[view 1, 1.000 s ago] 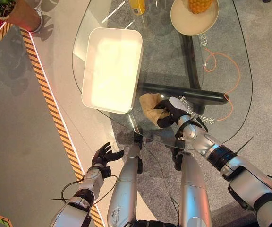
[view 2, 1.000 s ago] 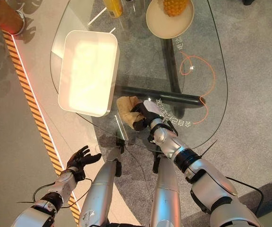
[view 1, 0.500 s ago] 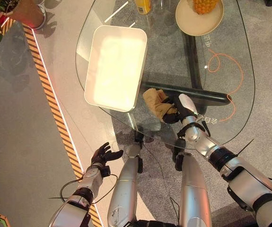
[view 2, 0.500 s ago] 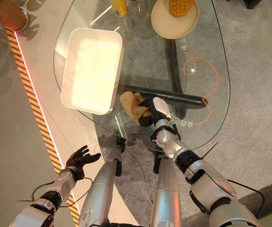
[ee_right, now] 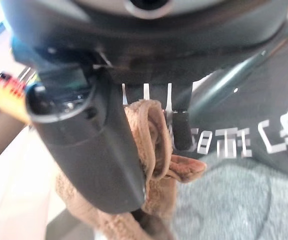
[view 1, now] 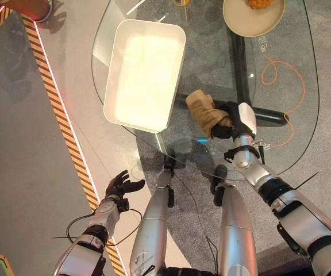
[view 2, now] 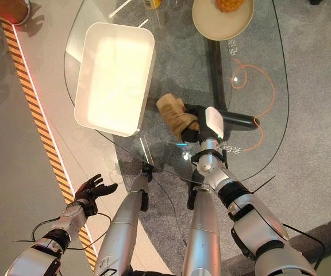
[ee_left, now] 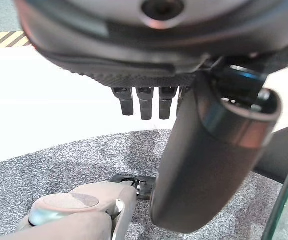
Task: Wipe the table with a cloth and put it in the basket.
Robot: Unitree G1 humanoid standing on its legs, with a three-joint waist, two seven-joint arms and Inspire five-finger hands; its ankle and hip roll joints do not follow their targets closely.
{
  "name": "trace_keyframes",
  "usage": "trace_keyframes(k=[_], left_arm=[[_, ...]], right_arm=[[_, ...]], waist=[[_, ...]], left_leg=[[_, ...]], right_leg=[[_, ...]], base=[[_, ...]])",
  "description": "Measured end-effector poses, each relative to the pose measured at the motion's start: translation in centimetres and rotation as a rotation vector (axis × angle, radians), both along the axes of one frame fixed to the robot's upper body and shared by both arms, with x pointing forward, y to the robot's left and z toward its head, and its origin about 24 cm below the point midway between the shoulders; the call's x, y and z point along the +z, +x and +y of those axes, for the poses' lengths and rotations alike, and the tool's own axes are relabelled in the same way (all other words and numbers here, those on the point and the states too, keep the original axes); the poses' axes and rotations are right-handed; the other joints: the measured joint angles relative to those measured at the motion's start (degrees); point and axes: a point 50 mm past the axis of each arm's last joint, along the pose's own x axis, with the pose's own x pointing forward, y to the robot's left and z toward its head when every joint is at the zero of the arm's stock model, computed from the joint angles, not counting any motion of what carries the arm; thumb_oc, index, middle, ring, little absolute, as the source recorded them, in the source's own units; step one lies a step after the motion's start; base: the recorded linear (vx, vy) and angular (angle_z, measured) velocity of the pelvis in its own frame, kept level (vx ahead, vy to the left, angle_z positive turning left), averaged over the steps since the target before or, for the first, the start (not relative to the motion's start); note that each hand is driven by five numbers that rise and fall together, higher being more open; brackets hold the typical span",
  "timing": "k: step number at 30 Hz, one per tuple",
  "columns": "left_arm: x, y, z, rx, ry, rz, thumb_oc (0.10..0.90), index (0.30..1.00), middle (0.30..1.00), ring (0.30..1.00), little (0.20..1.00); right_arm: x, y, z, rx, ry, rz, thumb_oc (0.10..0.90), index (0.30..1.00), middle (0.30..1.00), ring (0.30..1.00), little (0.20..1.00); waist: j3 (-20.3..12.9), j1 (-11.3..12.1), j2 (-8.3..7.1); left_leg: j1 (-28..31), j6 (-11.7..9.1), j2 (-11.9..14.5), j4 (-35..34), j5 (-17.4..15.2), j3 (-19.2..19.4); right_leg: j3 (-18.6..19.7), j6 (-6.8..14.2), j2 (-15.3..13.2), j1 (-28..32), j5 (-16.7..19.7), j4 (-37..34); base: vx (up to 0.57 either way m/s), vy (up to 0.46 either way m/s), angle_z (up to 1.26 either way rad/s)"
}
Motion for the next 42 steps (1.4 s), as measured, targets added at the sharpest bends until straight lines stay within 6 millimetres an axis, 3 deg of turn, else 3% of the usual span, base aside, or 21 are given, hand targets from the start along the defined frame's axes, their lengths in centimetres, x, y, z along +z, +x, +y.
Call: trace_keyframes(k=[16, 42], left_arm=[[0.3, 0.0, 1.0, 0.007, 0.022, -0.005, 0.800, 0.900, 0.900, 0.900, 0.900], [0.9, 0.4, 2.5, 0.011, 0.030, -0.012, 0.800, 0.900, 0.900, 0.900, 0.900]], right_arm=[[1.8, 0.0, -5.6, -0.320, 0.047, -0.125, 0.100, 0.300, 0.300, 0.300, 0.200], [1.2, -2.2, -12.0, -0.662, 0.159, -0.146, 0.100, 0.300, 0.300, 0.300, 0.200]], waist=[[0.09, -0.06, -0.65], [0.20, -0.10, -1.23]], left_leg=[[-0.57, 0.90, -0.47, 0.37, 0.07, -0.41], [-1.40, 1.46, -0.58, 1.63, -0.36, -0.50]], right_leg=[[-0.02, 0.58, -0.21, 0.01, 0.44, -0.62], [0.01, 0.86, -0.24, -0.12, 0.71, -0.89]], base=[[0.00, 0.000, 0.00], [0.00, 0.000, 0.00]])
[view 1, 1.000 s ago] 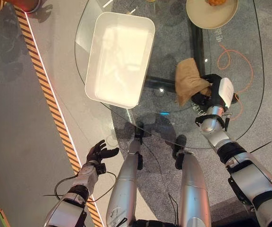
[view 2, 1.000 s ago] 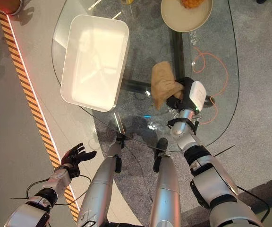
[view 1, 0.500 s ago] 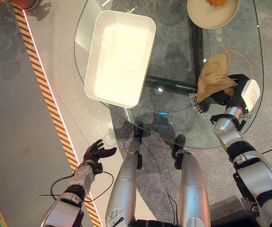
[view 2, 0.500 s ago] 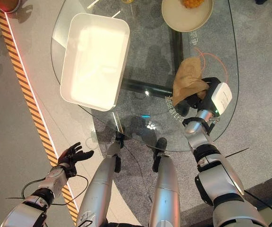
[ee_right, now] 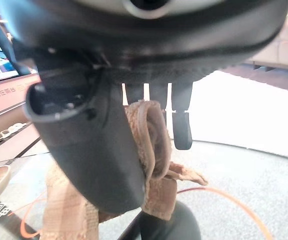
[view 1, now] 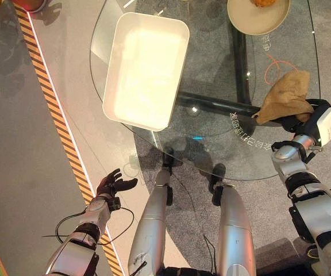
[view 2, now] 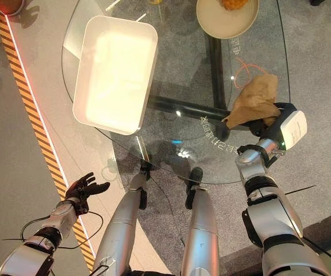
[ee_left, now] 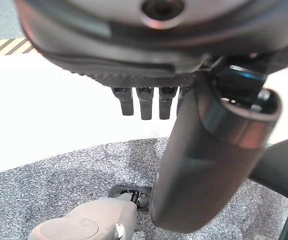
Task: Wipe the table with a cloth and put it in the basket.
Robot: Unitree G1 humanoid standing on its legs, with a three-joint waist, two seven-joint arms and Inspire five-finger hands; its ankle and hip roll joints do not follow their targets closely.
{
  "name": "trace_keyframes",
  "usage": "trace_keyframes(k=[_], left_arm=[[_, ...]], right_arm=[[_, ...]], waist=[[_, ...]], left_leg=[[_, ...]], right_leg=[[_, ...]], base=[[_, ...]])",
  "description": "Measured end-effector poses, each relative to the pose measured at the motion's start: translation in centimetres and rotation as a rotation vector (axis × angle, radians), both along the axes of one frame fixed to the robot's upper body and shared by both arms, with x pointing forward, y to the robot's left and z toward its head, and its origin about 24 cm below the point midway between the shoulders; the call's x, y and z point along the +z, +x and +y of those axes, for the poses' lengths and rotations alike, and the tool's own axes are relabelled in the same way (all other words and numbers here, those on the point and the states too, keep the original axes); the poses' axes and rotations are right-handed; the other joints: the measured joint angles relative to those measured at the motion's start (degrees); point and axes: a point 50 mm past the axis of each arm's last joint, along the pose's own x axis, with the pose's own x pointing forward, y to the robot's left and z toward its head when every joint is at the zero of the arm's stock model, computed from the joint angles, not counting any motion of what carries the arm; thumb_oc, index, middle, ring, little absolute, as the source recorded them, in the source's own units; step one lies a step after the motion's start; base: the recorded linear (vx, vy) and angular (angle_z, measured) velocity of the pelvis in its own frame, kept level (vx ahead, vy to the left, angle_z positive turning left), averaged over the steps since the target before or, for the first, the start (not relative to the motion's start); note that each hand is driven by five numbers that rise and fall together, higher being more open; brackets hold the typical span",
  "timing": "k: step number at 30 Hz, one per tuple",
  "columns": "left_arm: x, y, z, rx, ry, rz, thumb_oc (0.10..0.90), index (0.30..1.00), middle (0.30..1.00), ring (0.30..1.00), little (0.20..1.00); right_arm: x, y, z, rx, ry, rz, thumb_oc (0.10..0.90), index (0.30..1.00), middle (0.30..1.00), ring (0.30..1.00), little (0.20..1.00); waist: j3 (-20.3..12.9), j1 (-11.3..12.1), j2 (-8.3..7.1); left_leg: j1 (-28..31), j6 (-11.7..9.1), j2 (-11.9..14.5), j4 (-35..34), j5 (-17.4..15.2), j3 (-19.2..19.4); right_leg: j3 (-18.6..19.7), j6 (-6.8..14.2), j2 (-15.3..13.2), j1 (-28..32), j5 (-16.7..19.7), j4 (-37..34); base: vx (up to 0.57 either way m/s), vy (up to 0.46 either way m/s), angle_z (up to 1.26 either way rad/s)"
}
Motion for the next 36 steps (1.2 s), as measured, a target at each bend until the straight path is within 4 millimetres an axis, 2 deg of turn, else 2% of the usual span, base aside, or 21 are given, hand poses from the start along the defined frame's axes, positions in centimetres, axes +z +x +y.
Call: trace_keyframes(k=[8, 19, 23, 32, 36], left_arm=[[0.3, 0.4, -0.1, -0.005, -0.001, -0.011, 0.800, 0.900, 0.900, 0.900, 0.900], [0.3, 0.4, -0.1, -0.017, -0.011, -0.010, 0.800, 0.900, 0.900, 0.900, 0.900], [0.4, 0.5, -0.2, -0.018, -0.011, -0.013, 0.800, 0.900, 0.900, 0.900, 0.900], [0.7, 0.7, -0.4, -0.023, -0.012, -0.028, 0.800, 0.900, 0.900, 0.900, 0.900], [0.9, 0.9, -0.5, -0.020, -0.010, -0.038, 0.800, 0.900, 0.900, 0.900, 0.900]], right_arm=[[0.0, -0.3, -0.6, -0.021, 0.001, 0.006, 0.100, 0.300, 0.300, 0.300, 0.200], [0.6, 0.2, 0.1, 0.031, -0.011, -0.031, 0.100, 0.300, 0.300, 0.300, 0.200], [1.5, 0.9, 1.4, 0.115, -0.063, -0.042, 0.100, 0.300, 0.300, 0.300, 0.200], [3.3, 2.4, 6.3, 0.384, -0.277, 0.018, 0.100, 0.300, 0.300, 0.300, 0.200], [3.6, 2.8, 7.5, 0.433, -0.321, 0.052, 0.100, 0.300, 0.300, 0.300, 0.200]], waist=[[0.02, -0.07, -0.09], [0.02, -0.18, -0.10], [0.02, -0.45, -0.10], [0.03, -1.34, -0.12], [0.00, -1.30, -0.08]], left_leg=[[-0.10, 0.05, 0.02, 0.00, -0.02, 0.00], [-0.12, 0.04, 0.07, -0.18, -0.02, -0.01], [-0.11, 0.00, 0.14, -0.67, 0.02, -0.05], [-0.12, 0.00, 0.16, -1.17, 0.45, -0.09], [0.04, -0.06, 0.16, -1.40, 0.50, -0.09]], right_leg=[[0.00, 0.08, 0.07, 0.00, 0.05, -0.21], [-0.02, 0.11, 0.16, 0.00, 0.15, -0.36], [-0.06, 0.09, 0.29, -0.10, 0.26, -0.65], [-0.15, 0.09, 0.31, -0.29, 0.26, -0.74], [-0.15, 0.08, 0.30, -0.29, 0.26, -0.66]], base=[[0.00, 0.000, 0.00], [0.00, 0.000, 0.00], [0.00, 0.000, 0.00], [0.00, 0.000, 0.00], [0.00, 0.000, 0.00]])
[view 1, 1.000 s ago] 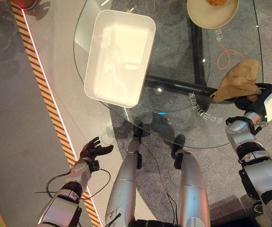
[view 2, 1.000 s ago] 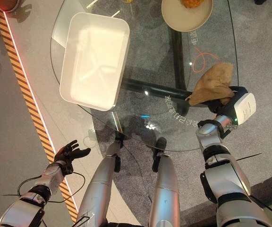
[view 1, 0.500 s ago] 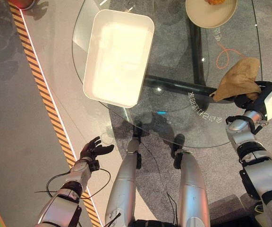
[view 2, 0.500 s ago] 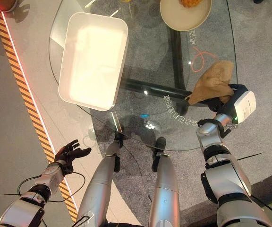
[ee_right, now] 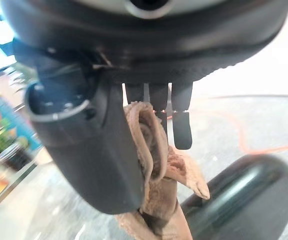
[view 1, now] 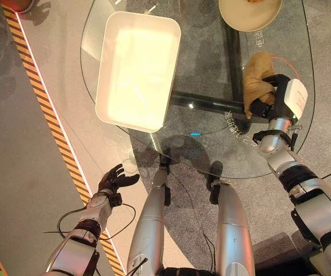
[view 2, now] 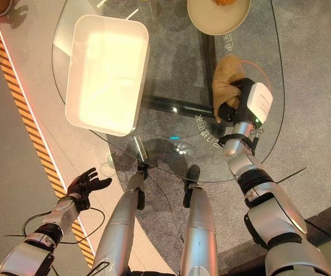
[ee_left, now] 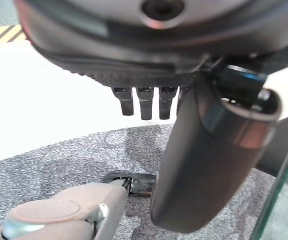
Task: Wipe the table with a cloth and put it in the basket.
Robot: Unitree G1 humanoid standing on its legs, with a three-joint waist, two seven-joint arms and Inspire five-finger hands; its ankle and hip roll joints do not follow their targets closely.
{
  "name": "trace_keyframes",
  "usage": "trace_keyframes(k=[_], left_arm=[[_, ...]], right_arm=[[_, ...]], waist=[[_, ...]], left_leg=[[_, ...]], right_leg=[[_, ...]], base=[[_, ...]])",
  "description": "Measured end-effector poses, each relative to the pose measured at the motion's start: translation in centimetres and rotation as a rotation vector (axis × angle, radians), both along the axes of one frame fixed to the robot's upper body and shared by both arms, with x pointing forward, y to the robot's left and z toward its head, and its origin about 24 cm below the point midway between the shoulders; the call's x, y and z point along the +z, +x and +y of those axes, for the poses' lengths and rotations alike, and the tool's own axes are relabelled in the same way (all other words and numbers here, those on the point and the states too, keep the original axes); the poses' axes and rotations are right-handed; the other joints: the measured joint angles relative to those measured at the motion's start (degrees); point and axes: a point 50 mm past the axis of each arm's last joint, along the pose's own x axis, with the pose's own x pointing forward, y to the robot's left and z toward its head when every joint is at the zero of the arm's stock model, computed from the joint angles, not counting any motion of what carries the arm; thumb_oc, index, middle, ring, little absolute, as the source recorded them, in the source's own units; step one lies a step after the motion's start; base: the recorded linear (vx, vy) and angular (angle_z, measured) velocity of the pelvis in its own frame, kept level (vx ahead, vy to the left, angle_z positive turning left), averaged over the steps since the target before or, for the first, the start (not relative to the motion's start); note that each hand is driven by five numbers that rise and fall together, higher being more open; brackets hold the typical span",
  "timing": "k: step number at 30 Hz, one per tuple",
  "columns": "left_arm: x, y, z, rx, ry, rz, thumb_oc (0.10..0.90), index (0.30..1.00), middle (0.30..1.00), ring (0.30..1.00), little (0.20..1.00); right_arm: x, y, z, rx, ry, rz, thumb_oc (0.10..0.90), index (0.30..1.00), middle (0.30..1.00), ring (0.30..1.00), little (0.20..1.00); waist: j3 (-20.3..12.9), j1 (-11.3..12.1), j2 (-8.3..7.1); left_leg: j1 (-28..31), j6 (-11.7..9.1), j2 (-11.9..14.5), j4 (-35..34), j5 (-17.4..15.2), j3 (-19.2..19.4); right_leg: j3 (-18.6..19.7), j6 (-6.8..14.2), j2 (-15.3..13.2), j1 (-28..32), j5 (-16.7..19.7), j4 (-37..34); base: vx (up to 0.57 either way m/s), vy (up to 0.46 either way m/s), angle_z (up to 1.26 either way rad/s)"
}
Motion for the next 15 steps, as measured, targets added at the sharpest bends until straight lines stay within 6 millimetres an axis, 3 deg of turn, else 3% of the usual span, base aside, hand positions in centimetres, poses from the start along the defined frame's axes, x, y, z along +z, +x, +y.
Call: trace_keyframes(k=[15], left_arm=[[-0.2, -0.1, -0.4, 0.002, -0.005, 0.004, 0.800, 0.900, 0.900, 0.900, 0.900]], right_arm=[[-0.3, 0.4, 2.6, 0.120, -0.149, 0.093, 0.100, 0.300, 0.300, 0.300, 0.200]], waist=[[-0.15, 0.32, 0.24]], left_leg=[[1.30, -0.46, 0.16, -1.76, 0.63, 0.01]], right_leg=[[0.02, -0.42, 0.02, 0.03, -0.13, 0.60]], base=[[0.00, 0.001, 0.00]])
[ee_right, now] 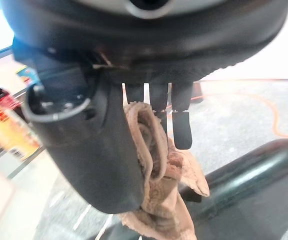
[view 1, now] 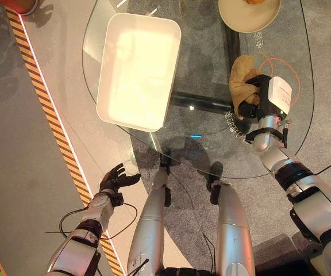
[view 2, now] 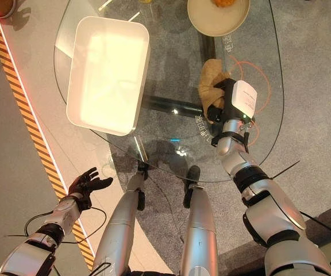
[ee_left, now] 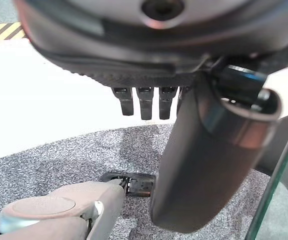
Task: Wipe the table with a cloth and put it in the basket.
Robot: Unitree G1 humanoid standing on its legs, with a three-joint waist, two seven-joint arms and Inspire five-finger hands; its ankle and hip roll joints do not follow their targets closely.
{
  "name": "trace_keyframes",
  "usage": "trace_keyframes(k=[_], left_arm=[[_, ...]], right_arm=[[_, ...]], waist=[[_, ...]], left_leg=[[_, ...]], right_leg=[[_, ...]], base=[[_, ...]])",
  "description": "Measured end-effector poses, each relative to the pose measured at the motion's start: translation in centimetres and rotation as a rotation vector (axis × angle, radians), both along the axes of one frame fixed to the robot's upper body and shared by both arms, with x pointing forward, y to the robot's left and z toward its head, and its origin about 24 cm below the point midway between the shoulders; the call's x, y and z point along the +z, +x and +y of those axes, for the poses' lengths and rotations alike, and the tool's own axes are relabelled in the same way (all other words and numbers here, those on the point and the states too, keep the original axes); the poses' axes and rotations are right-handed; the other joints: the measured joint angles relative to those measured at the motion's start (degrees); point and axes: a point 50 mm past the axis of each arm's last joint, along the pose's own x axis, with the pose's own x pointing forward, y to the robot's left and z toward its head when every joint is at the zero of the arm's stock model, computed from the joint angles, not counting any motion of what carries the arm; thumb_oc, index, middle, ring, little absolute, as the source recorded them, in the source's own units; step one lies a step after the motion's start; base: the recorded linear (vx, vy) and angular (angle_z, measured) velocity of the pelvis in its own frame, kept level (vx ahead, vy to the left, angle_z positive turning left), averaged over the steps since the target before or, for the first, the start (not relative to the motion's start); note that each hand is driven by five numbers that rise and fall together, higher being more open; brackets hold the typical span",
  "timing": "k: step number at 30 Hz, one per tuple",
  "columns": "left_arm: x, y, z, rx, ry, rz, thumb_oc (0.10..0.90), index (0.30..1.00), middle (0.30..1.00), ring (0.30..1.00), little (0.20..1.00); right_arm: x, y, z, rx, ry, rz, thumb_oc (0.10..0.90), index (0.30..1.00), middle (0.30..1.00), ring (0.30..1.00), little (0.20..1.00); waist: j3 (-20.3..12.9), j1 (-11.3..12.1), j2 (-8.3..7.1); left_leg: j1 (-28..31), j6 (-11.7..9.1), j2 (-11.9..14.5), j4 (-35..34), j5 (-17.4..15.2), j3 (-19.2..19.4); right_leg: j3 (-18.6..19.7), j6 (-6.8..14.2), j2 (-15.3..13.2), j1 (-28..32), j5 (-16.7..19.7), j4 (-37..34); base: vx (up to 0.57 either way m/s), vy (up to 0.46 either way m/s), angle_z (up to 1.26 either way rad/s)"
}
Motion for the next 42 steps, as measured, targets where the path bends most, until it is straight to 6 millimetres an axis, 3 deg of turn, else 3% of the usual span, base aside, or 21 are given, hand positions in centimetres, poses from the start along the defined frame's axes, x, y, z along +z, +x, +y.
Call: trace_keyframes(k=[10, 19, 35, 42], left_arm=[[-0.4, 0.0, -1.4, -0.013, -0.032, 0.003, 0.800, 0.900, 0.900, 0.900, 0.900], [-0.5, -0.1, -1.4, -0.002, -0.026, 0.001, 0.800, 0.900, 0.900, 0.900, 0.900], [-0.3, 0.0, -1.3, 0.010, -0.021, -0.023, 0.800, 0.900, 0.900, 0.900, 0.900], [0.4, 0.2, -0.5, 0.161, -0.081, -0.104, 0.800, 0.900, 0.900, 0.900, 0.900]], right_arm=[[-0.8, -0.4, 4.1, 0.209, -0.050, 0.097, 0.100, 0.300, 0.300, 0.300, 0.200], [-3.7, -1.9, 8.1, 0.390, -0.050, 0.216, 0.100, 0.300, 0.300, 0.300, 0.200], [-4.2, -2.1, 8.4, 0.409, -0.064, 0.246, 0.100, 0.300, 0.300, 0.300, 0.200], [-5.3, -2.5, 7.8, 0.349, 0.006, 0.228, 0.100, 0.300, 0.300, 0.300, 0.200]], waist=[[-0.04, 1.03, 0.12], [-0.04, 1.25, 0.15], [-0.04, 1.04, 0.16], [-0.04, 1.12, 0.16]], left_leg=[[0.79, -0.34, 0.41, -0.85, 0.64, 0.13], [0.90, -0.59, 0.55, -1.77, 0.47, 0.09], [1.10, -0.69, 0.56, -1.80, 0.69, 0.14], [2.22, -0.60, 0.48, -1.82, 0.71, 0.18]], right_leg=[[-0.13, -0.58, 0.20, 0.10, -0.30, 0.29], [-0.48, -0.74, 0.20, 0.01, -0.42, 0.28], [-0.44, -0.77, 0.16, 0.02, -0.48, 0.55], [-0.31, -0.90, 0.05, 0.98, -0.56, 0.84]], base=[[0.00, 0.002, 0.00], [0.00, 0.000, 0.00], [0.00, 0.000, 0.00], [0.00, 0.000, 0.00]])
